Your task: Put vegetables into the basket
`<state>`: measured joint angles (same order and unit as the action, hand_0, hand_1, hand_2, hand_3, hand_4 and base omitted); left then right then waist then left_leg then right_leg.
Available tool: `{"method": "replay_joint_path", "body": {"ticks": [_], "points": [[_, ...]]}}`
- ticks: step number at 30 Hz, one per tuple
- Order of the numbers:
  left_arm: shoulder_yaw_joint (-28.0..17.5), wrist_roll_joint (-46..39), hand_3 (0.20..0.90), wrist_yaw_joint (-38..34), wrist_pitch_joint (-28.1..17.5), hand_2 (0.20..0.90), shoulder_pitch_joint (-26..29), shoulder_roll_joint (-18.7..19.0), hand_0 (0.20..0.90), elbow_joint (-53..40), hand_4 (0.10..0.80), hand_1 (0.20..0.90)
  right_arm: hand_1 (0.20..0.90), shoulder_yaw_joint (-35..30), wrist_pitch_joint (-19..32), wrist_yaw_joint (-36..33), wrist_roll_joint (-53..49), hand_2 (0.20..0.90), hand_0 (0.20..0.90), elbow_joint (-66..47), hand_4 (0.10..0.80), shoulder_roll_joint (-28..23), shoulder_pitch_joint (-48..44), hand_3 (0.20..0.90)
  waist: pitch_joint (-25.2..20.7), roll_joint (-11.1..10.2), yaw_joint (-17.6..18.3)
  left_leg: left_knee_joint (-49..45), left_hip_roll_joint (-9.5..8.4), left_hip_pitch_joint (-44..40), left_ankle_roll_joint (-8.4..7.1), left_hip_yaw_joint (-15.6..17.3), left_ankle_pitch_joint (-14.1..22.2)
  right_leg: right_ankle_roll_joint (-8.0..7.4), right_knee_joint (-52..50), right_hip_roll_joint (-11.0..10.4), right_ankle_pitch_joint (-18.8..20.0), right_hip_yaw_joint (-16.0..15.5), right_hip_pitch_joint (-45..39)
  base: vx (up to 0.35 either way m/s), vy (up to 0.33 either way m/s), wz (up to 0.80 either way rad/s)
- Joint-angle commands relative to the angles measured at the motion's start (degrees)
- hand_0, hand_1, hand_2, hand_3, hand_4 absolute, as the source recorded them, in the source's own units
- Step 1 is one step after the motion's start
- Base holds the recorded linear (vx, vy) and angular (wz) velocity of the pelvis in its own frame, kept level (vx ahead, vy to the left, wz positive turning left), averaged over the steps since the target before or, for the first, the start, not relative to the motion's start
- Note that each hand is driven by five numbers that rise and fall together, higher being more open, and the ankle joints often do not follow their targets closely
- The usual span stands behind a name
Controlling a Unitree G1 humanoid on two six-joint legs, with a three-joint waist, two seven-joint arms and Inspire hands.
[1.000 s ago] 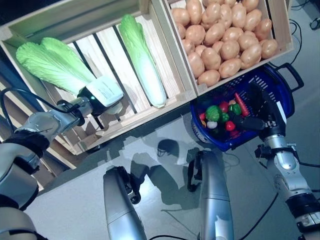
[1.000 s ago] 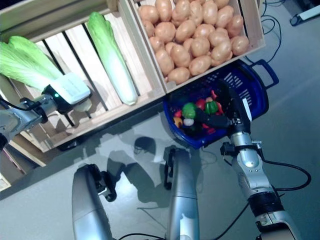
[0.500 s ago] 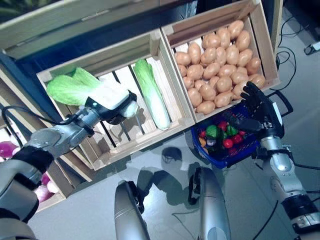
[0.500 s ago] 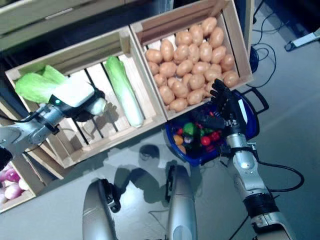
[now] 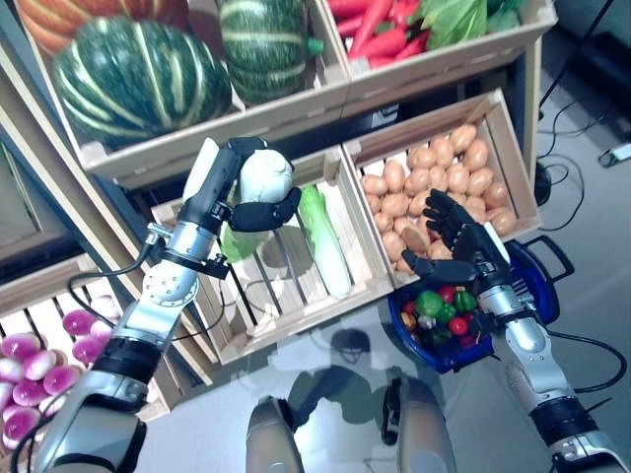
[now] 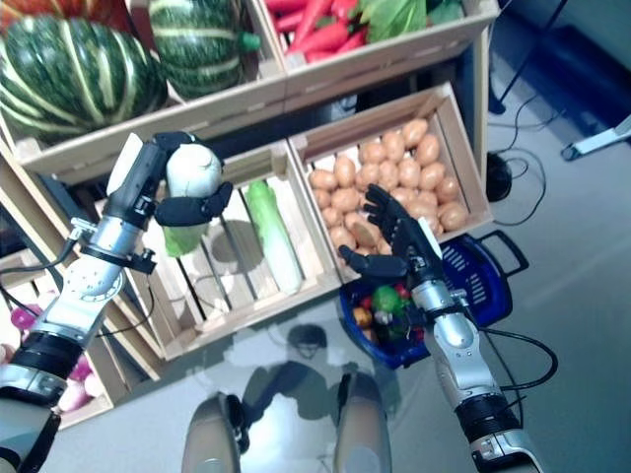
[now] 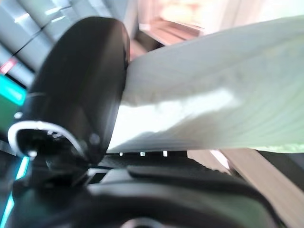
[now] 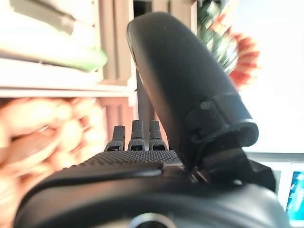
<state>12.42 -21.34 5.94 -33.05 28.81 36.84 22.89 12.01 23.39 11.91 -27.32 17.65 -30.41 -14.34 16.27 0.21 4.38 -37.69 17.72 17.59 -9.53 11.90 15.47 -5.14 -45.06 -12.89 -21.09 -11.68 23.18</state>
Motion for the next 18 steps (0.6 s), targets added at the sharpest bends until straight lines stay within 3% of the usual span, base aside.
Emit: {"method": "replay_joint_path", "body": {"ticks": [1, 4, 8, 9, 18], "points": [[-4.85, -16.19, 0.300, 5.69, -0.81, 0.300, 0.41, -1.70, 0.300, -8.11, 0.400, 0.300, 0.900, -0.43, 4.66, 2.88, 2.65, 0.900, 0.900, -2.67, 0.800, 1.61, -1.84, 0.900, -9.60, -0.60, -0.53, 12.30, -3.95, -5.17, 5.51, 2.23, -6.88, -1.72, 12.27, -2.53, 10.22, -1.45, -7.30, 0.119, -0.072, -0.13], [-5.62, -21.66, 0.300, 7.57, 0.74, 0.300, -0.84, -4.50, 0.300, -9.84, 0.400, 0.300, 0.900, -0.56, 6.28, 1.00, 7.61, 0.900, 0.900, -3.50, 0.800, 0.52, -2.52, 0.900, -10.46, -0.69, -0.42, 16.84, -4.99, -9.10, 5.12, 2.63, -8.41, -1.60, 18.44, -0.67, 11.17, -1.97, -11.71, 0.103, -0.049, -0.07], [-6.15, -22.72, 0.300, 7.65, 2.63, 0.300, -3.55, -7.35, 0.300, -13.65, 0.400, 0.300, 0.900, -0.78, 5.37, 2.44, 9.88, 0.900, 0.900, -7.56, 0.800, -1.17, -1.90, 0.900, -11.99, -0.91, -0.24, 23.09, -6.05, -12.84, 4.77, 3.06, -10.98, -1.49, 26.38, 2.07, 13.31, -1.94, -16.18, 0.115, -0.039, -0.08], [-6.54, -24.81, 0.300, 7.70, 5.25, 0.300, -5.35, -8.96, 0.300, -16.38, 0.400, 0.300, 0.900, -1.24, 3.19, 5.34, 9.26, 0.900, 0.900, -11.53, 0.800, -3.17, -1.76, 0.900, -13.03, -1.25, 0.03, 27.52, -7.08, -15.53, 4.43, 3.19, -12.43, -1.53, 32.08, 4.05, 14.76, -1.46, -19.44, 0.112, -0.034, -0.10], [-5.37, -27.53, 0.300, 7.72, 7.96, 0.300, -6.25, -12.57, 0.300, -18.46, 0.400, 0.300, 0.900, -1.13, -6.58, 10.68, 3.17, 0.900, 0.900, -17.73, 0.800, -2.49, -3.83, 0.900, -14.86, -1.37, 0.29, 36.70, -9.24, -20.60, 4.31, 3.42, -15.61, -1.84, 40.60, 6.48, 18.39, -1.09, -24.80, 0.053, -0.012, -0.05]]}}
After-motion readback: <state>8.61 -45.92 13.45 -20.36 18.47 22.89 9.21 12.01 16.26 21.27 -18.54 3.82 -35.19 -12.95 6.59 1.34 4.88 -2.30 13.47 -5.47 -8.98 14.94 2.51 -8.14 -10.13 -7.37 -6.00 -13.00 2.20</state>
